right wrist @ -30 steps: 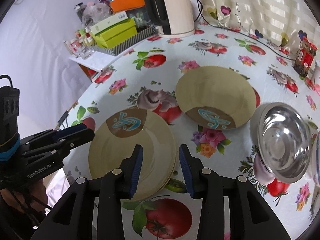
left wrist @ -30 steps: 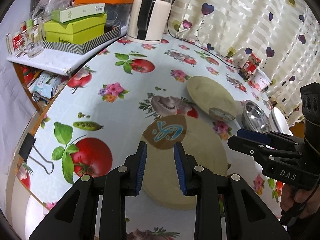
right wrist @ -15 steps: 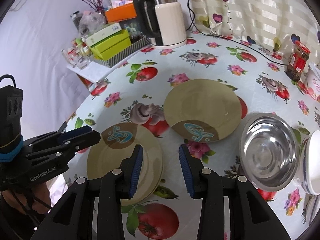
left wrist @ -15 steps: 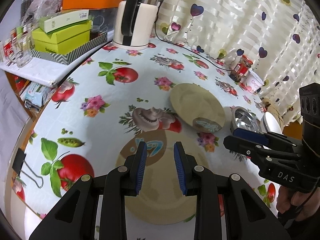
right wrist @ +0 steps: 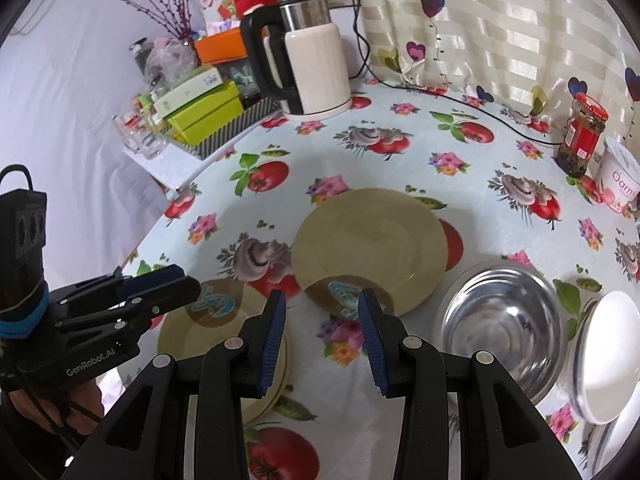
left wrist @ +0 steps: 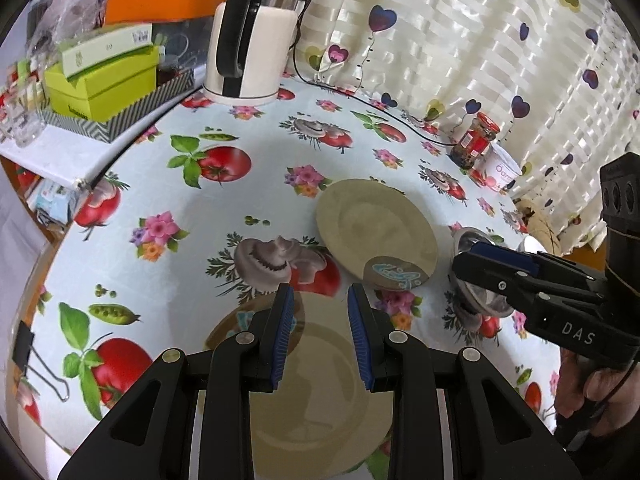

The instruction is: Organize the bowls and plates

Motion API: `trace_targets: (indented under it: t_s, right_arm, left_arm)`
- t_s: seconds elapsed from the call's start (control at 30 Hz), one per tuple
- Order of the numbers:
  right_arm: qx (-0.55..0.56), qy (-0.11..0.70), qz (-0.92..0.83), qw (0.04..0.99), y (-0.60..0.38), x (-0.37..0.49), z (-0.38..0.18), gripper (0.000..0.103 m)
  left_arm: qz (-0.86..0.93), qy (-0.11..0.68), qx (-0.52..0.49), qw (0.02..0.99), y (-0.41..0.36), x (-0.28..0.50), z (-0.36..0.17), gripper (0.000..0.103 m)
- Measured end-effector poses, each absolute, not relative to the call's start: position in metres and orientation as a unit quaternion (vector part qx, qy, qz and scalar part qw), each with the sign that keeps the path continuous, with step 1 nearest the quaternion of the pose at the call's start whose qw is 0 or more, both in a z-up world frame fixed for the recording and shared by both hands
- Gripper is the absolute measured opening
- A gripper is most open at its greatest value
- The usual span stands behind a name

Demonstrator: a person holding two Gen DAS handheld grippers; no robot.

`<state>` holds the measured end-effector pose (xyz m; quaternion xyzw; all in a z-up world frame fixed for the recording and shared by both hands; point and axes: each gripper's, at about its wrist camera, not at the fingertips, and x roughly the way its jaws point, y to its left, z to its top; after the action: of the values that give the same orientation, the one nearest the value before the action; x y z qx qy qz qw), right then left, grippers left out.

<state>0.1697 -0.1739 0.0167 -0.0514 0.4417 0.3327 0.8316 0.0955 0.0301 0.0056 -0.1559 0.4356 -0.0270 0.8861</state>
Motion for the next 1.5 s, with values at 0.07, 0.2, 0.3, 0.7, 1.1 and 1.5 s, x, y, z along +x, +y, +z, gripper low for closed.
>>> trace_targets:
  t_s: [0.07,0.2,0.3,0.7,1.1,1.5]
  right_arm:
    - [-0.051,0.441,0.329,0.834,-0.176,0.176,0.018,0.037]
    - [-0.048,0.443,0.324,0.835,-0.181,0.188,0.018,0.037]
    - [-0.049,0.444,0.320,0.835,-0.183,0.199,0.018,0.037]
    - [-0.055,0.462,0.308,0.830,-0.191,0.251,0.008,0.037]
    - [-0.066,0.505,0.305,0.805,-0.183,0.296,-0.015,0.032]
    - [-0.077,0.547,0.295,0.780,-0.177,0.314,-0.039,0.030]
  left_arm:
    - [-0.028,0.437,-0.157,0.885,0.030,0.100,0.004,0.029]
    - [-0.034,0.441,-0.156,0.883,0.027,0.108,0.002,0.029]
    - [-0.035,0.444,-0.157,0.882,0.025,0.115,0.000,0.029]
    - [-0.034,0.462,-0.186,0.867,0.023,0.151,-0.014,0.029]
    - [-0.029,0.493,-0.212,0.843,0.019,0.180,-0.039,0.029]
    - [-0.022,0.508,-0.228,0.830,0.022,0.191,-0.053,0.029]
